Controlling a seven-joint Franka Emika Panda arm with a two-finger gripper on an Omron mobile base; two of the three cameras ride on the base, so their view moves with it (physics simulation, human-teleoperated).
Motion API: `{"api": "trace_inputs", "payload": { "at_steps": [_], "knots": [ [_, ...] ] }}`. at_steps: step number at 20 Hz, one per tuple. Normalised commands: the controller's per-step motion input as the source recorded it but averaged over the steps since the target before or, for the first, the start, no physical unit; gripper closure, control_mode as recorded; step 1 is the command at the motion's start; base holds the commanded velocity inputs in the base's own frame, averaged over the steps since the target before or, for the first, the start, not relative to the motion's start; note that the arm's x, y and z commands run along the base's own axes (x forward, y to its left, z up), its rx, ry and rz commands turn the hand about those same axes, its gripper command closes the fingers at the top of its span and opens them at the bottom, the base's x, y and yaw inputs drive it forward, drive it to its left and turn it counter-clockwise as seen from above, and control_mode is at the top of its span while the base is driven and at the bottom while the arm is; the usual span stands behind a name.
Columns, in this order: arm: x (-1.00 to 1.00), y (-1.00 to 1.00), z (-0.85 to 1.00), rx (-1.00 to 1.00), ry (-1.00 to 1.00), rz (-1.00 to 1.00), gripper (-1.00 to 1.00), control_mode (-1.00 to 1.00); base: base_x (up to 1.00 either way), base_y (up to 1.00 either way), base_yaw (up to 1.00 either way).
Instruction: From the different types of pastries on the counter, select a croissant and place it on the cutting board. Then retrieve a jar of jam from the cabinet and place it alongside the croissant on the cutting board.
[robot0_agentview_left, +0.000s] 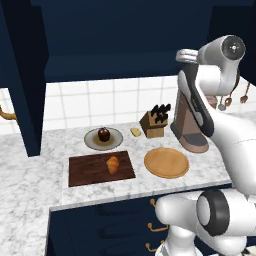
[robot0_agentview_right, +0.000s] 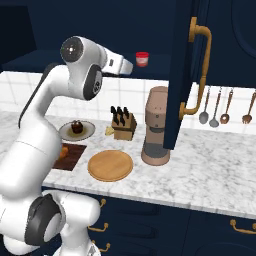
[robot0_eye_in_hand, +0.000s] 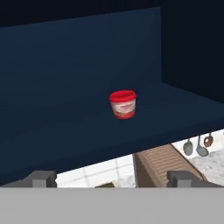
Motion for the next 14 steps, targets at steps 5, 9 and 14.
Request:
{"api": "trace_inputs", "payload": {
  "at_steps": [5,9,14],
  "knots": [
    [0.67,-0.23,0.64,0.02,0.07,0.03,-1.00,-1.00,0.00,0.00,0.00],
    [0.09,-0.02,0.02,-0.01,0.02,0.00,-1.00,-1.00,0.00,0.00,0.00],
    [0.37,-0.53,-0.06,-0.02,0.05,0.00,-1.00,-1.00,0.00,0.00,0.00]
  ]
}}
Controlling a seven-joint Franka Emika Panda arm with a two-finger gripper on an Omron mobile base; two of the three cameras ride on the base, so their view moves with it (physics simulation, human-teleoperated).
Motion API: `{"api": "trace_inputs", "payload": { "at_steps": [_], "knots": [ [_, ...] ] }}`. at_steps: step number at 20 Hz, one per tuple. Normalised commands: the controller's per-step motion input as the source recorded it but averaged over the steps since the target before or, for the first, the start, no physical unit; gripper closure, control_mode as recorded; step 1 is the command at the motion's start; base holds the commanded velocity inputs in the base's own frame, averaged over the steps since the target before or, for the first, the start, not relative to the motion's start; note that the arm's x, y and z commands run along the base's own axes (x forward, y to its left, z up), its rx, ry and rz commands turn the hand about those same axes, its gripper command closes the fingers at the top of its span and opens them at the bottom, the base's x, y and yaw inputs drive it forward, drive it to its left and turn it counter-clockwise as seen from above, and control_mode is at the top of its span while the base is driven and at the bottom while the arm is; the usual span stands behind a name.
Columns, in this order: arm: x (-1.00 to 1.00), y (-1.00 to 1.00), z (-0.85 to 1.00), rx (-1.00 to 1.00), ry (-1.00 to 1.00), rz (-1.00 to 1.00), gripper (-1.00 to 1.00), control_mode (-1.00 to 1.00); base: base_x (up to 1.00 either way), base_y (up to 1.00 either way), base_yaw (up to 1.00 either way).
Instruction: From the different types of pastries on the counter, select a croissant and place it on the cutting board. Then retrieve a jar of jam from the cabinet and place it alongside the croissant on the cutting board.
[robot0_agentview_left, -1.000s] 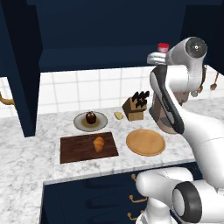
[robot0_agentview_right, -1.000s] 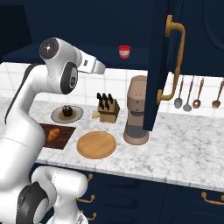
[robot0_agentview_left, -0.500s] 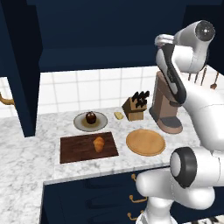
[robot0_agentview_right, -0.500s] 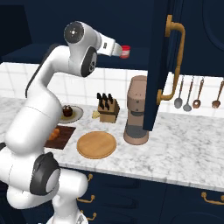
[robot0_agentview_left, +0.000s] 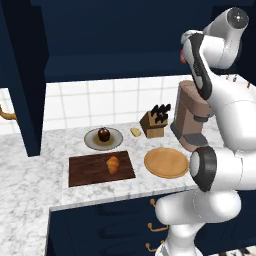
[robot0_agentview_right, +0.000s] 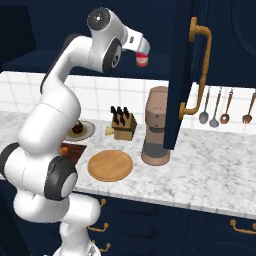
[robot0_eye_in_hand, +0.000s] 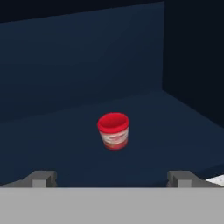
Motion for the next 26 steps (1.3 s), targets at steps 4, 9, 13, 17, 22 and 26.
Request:
{"api": "trace_inputs", "payload": {
  "at_steps": [4,9,13,17,22,26],
  "knots": [
    [0.46,-0.36,-0.46,0.00,0.24,0.00,-1.00,-1.00,0.00,0.00,0.00],
    [0.13,0.00,-0.06,0.00,0.13,0.00,-1.00,-1.00,0.00,0.00,0.00],
    [0.36,0.00,0.00,0.00,0.04,0.00,-1.00,-1.00,0.00,0.00,0.00],
    [0.42,0.01,-0.14,0.00,0.01,0.00,-1.00,-1.00,0.00,0.00,0.00],
    [0.44,0.00,-0.14,0.00,0.00,0.00,-1.00,-1.00,0.00,0.00,0.00],
    [0.38,0.00,0.00,0.00,-0.01,0.00,-1.00,-1.00,0.00,0.00,0.00]
  ]
}}
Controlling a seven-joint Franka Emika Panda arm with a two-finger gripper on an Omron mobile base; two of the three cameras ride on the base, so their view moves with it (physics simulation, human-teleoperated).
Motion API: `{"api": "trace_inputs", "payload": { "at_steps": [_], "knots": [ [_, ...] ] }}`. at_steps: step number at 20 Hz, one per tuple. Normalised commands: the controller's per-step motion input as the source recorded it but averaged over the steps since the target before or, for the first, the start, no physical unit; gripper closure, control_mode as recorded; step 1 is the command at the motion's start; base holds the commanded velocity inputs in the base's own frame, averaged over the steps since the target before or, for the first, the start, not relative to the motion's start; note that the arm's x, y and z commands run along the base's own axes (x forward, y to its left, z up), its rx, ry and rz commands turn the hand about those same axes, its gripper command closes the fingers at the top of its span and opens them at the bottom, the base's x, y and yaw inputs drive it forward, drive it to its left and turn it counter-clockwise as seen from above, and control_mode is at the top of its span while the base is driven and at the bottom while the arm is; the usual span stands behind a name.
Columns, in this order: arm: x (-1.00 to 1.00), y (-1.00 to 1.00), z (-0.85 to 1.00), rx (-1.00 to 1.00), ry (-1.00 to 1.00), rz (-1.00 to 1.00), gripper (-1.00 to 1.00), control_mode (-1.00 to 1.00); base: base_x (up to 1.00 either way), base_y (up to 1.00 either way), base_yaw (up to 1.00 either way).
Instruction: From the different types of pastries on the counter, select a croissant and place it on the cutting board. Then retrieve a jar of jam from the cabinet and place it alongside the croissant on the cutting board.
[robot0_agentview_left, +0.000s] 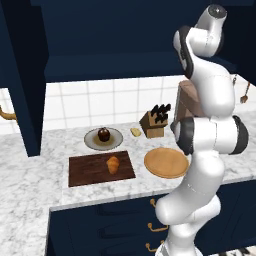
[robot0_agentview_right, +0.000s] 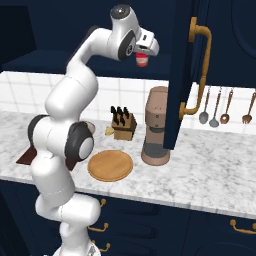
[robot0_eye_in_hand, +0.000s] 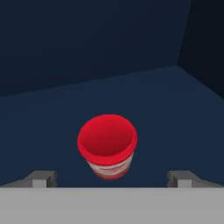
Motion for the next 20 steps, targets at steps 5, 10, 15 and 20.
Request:
{"api": "trace_inputs", "payload": {
  "at_steps": [5,10,15,20],
  "knots": [
    [0.20,0.00,-0.13,0.00,0.00,0.00,-1.00,-1.00,0.00,0.00,0.00],
    [0.25,-0.01,-0.11,0.00,0.00,0.00,-1.00,-1.00,0.00,0.00,0.00],
    [0.26,-0.03,-0.04,0.00,0.00,0.00,-1.00,-1.00,0.00,0.00,0.00],
    [0.22,-0.04,-0.11,0.00,0.00,0.00,-1.00,-1.00,0.00,0.00,0.00]
  ]
}}
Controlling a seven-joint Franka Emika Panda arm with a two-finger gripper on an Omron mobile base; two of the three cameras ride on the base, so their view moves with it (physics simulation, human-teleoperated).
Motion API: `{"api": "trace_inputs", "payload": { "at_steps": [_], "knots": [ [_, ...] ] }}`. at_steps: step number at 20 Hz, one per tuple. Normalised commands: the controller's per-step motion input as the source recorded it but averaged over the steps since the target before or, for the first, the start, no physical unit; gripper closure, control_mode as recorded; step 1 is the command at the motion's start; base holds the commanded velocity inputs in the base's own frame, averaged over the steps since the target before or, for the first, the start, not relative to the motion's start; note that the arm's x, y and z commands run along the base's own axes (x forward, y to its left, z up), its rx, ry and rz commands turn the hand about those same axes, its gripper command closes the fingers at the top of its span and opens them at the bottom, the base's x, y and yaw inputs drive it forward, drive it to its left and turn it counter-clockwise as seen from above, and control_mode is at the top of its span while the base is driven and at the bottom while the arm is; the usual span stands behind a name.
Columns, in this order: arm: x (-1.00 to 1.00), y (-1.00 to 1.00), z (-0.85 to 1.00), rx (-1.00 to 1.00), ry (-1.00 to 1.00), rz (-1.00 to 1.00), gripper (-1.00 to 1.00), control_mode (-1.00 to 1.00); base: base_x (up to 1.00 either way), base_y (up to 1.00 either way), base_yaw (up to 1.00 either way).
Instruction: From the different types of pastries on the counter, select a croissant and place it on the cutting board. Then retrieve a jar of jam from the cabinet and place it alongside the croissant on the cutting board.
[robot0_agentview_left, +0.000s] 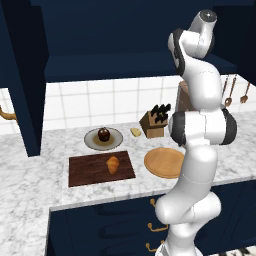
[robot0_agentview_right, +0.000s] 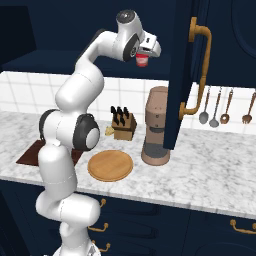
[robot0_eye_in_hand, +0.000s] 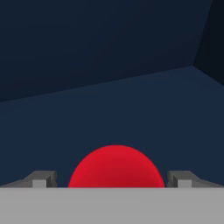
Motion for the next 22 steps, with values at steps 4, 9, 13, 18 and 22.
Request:
{"api": "trace_inputs", "payload": {
  "at_steps": [4,9,13,18,22],
  "knots": [
    [0.18,-0.08,-0.16,0.00,0.00,0.00,-1.00,-1.00,0.00,0.00,0.00],
    [0.16,-0.02,-0.13,0.00,0.00,0.00,1.00,-1.00,0.00,0.00,0.00],
    [0.09,0.00,0.00,0.00,0.00,0.00,1.00,-1.00,0.00,0.00,0.00],
    [-0.10,0.06,0.32,0.00,-0.06,0.00,1.00,-1.00,0.00,0.00,0.00],
    [-0.65,0.28,0.23,0.03,0.00,0.03,1.00,-1.00,0.00,0.00,0.00]
  ]
}}
